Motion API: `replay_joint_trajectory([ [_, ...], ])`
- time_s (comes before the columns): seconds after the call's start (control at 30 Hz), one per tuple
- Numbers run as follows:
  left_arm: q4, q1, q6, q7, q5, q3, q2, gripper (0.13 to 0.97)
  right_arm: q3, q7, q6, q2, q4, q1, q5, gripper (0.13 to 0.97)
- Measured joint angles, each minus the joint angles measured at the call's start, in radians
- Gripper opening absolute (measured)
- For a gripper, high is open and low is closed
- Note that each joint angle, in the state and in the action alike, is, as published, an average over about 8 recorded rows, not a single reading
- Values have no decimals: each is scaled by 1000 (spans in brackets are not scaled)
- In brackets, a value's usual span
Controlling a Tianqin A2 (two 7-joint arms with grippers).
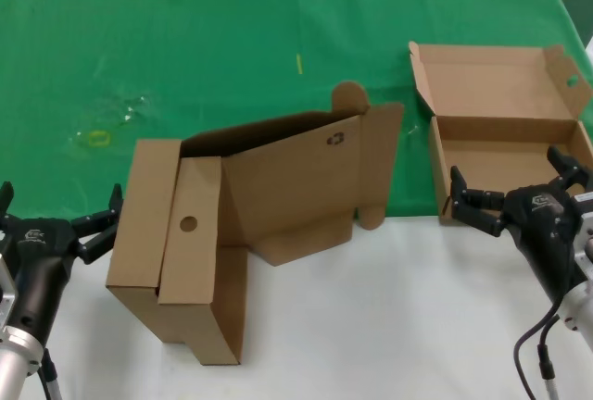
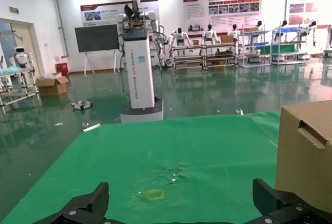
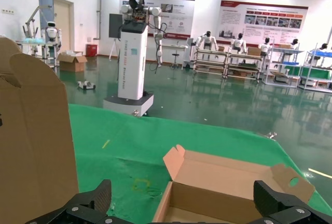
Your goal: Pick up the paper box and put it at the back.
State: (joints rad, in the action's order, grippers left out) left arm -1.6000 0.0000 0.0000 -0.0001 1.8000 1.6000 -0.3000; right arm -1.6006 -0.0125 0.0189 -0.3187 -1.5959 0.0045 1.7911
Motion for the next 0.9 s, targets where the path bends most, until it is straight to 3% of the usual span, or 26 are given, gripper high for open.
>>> replay_joint_trajectory([
  [0.9,0,0,0,0,0,0,0,966,0,0,0,0,0,0,0,966],
])
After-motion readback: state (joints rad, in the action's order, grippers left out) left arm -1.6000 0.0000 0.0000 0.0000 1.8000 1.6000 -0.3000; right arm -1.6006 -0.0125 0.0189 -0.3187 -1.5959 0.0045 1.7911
